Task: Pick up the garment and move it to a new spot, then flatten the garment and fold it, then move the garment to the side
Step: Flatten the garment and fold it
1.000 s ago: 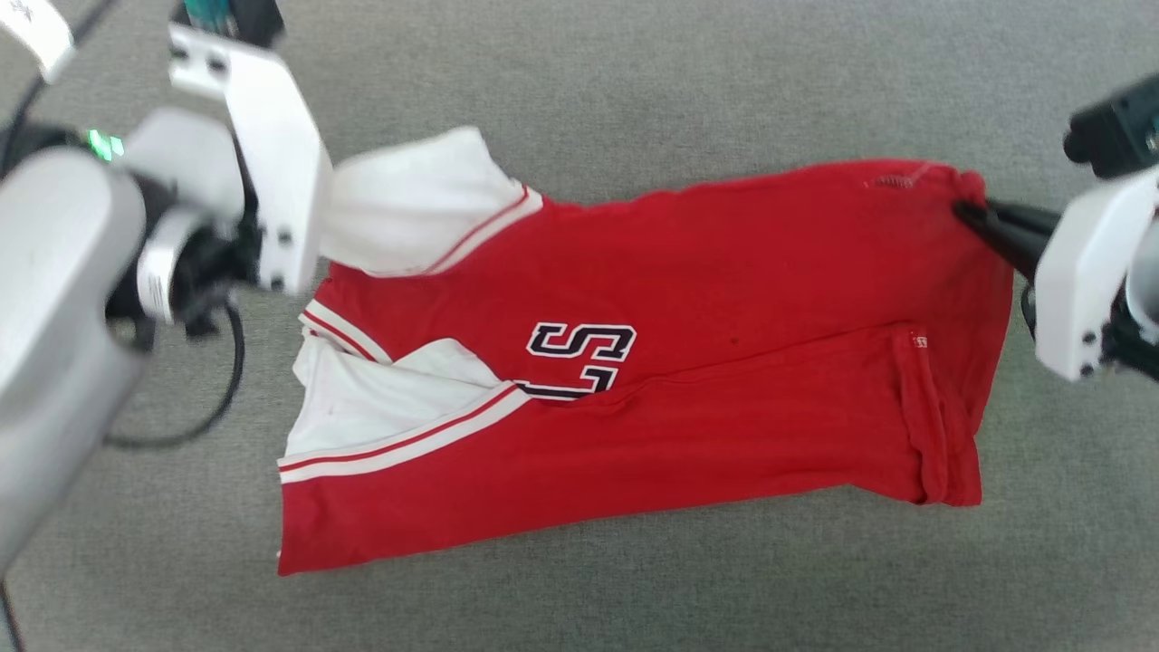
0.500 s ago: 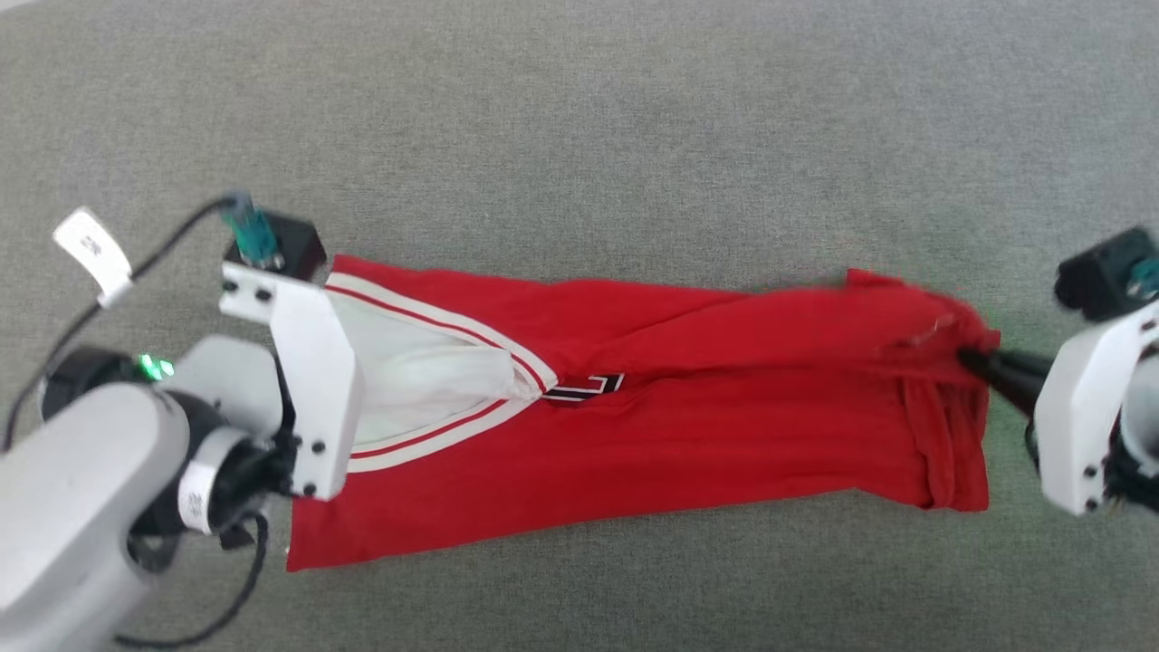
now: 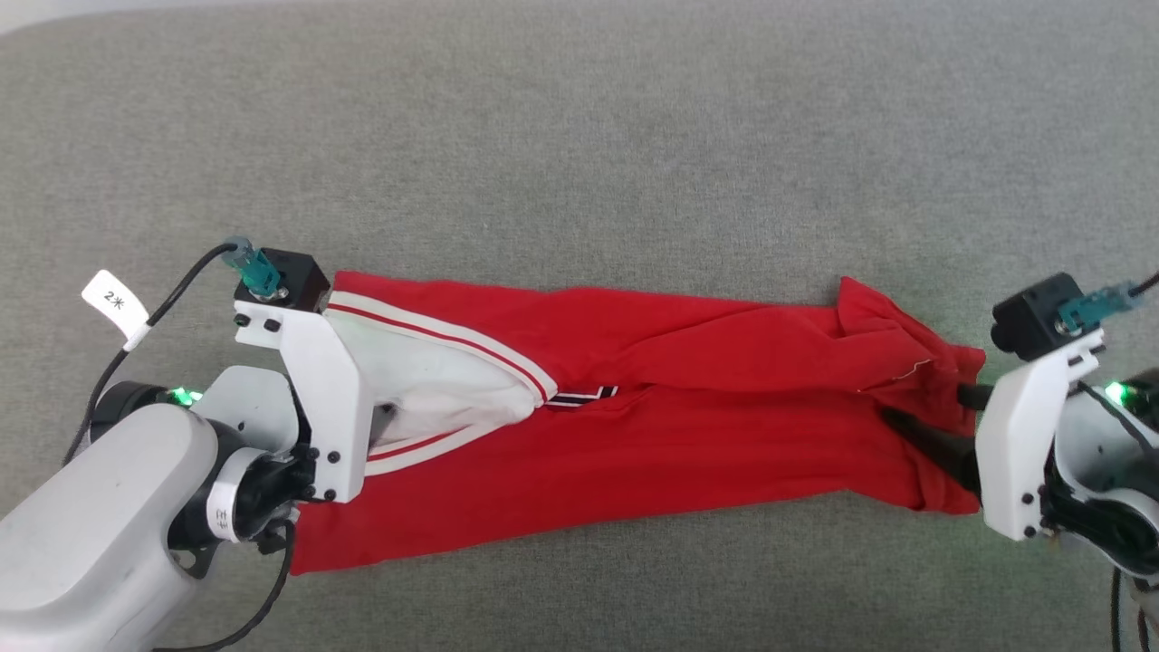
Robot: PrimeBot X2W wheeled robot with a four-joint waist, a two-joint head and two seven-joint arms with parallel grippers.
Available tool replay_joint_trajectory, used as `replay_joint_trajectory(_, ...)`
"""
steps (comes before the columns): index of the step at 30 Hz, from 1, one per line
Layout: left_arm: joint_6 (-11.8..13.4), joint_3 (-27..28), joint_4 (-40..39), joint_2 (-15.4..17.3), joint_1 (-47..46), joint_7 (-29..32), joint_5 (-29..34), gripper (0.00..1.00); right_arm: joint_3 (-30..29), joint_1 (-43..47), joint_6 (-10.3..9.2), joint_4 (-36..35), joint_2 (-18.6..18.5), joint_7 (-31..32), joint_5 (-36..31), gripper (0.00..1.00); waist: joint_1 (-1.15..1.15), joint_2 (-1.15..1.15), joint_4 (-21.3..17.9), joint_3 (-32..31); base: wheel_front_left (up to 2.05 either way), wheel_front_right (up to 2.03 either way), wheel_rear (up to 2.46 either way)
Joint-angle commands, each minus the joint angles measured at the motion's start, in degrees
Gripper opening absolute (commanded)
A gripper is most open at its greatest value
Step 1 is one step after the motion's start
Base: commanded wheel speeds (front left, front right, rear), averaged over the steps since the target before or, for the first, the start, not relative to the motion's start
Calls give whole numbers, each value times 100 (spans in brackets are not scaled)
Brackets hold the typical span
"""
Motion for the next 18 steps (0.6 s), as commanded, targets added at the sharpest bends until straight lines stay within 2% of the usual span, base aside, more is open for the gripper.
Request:
replay_joint_trajectory(1,-75,93,-36,-2,127,-253,-18,100,-88,158,0,-42,-3,-57,43,100,0,0,37,-93,0,0,0)
replay_joint_trajectory(6,-261,285,-244,42,369,-1037,92,100,-359,471,0,-188,-55,-96,46,100,0,0,109,-246,0,0,0)
replay_joint_trajectory(7,-261,285,-244,42,369,-1037,92,100,-359,471,0,-188,-55,-96,46,100,0,0,109,-246,0,0,0)
replay_joint_trajectory(11,-417,468,-415,124,616,-1809,230,100,-685,690,0,-278,-42,-117,-50,100,0,0,170,-311,0,0,0)
replay_joint_trajectory(18,-527,843,-571,96,1119,-3306,466,100,-1246,978,0,-226,101,52,-170,100,0,0,341,-354,0,0,0)
